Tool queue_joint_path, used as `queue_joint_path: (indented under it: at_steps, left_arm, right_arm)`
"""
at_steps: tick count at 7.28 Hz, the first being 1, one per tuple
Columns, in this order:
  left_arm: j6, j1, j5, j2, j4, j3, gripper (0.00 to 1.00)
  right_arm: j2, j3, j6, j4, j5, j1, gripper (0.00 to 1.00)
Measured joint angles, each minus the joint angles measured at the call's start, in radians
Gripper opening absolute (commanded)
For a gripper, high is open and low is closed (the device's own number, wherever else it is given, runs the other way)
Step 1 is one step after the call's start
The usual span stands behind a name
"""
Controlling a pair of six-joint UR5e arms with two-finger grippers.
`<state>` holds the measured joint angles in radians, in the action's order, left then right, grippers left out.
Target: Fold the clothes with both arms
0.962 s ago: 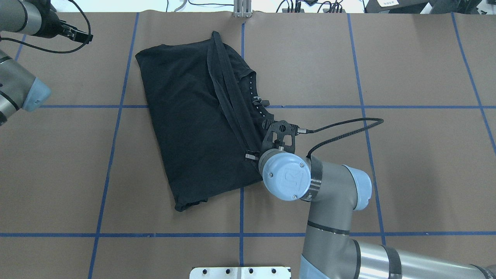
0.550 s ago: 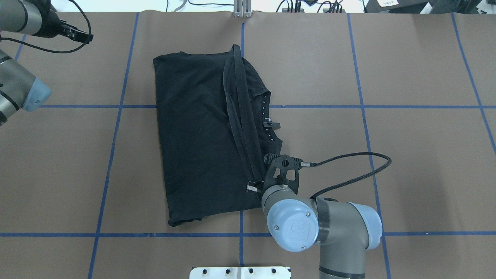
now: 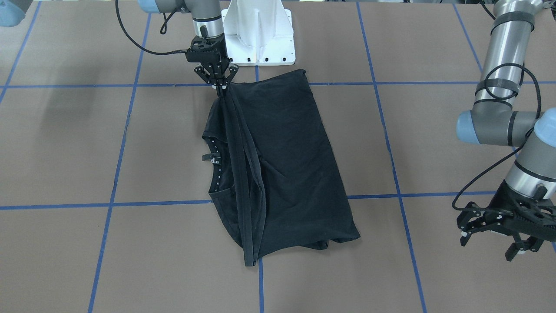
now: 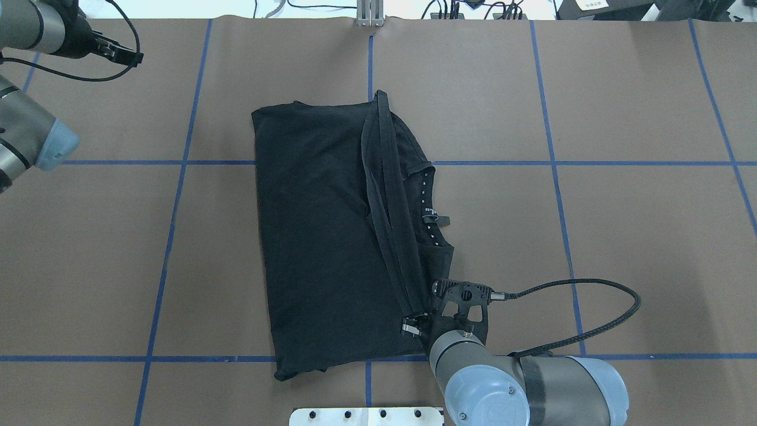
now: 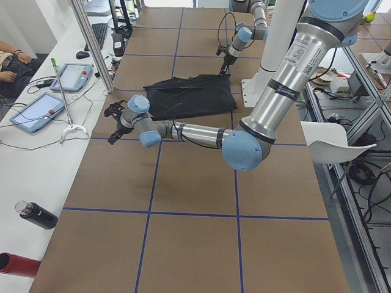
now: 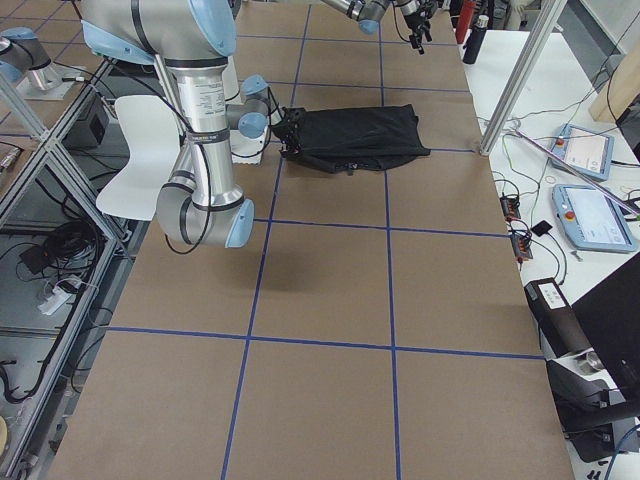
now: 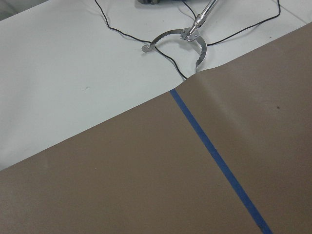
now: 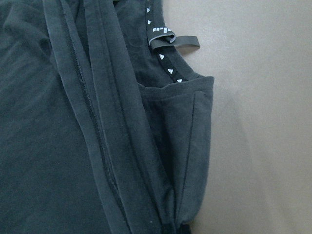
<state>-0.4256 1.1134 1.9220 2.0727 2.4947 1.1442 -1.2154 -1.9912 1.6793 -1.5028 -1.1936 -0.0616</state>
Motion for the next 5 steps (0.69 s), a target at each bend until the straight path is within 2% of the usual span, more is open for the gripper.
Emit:
queue_joint_path:
  at_steps: [1,2,3,5]
  left_arm:
    - [0.000,-0.004,0.000,0.001,0.000,-0.001,1.00]
    - [0.000,-0.008,0.000,0.002,0.000,-0.002,1.00]
    - [-0.001,-0.010,0.000,0.002,0.000,-0.002,1.00]
    - [-0.001,-0.012,0.000,0.003,0.000,-0.002,1.00]
  right_arm:
    - [-0.006,-0.010,0.022,-0.011,0.015,0.021,0.00]
    - [-0.009,-0.019,0.039,-0.025,0.030,0.042,0.14]
    - [-0.010,-0.024,0.047,-0.035,0.039,0.056,0.99]
    - [-0.008,-0.047,0.042,-0.050,0.034,0.053,1.00]
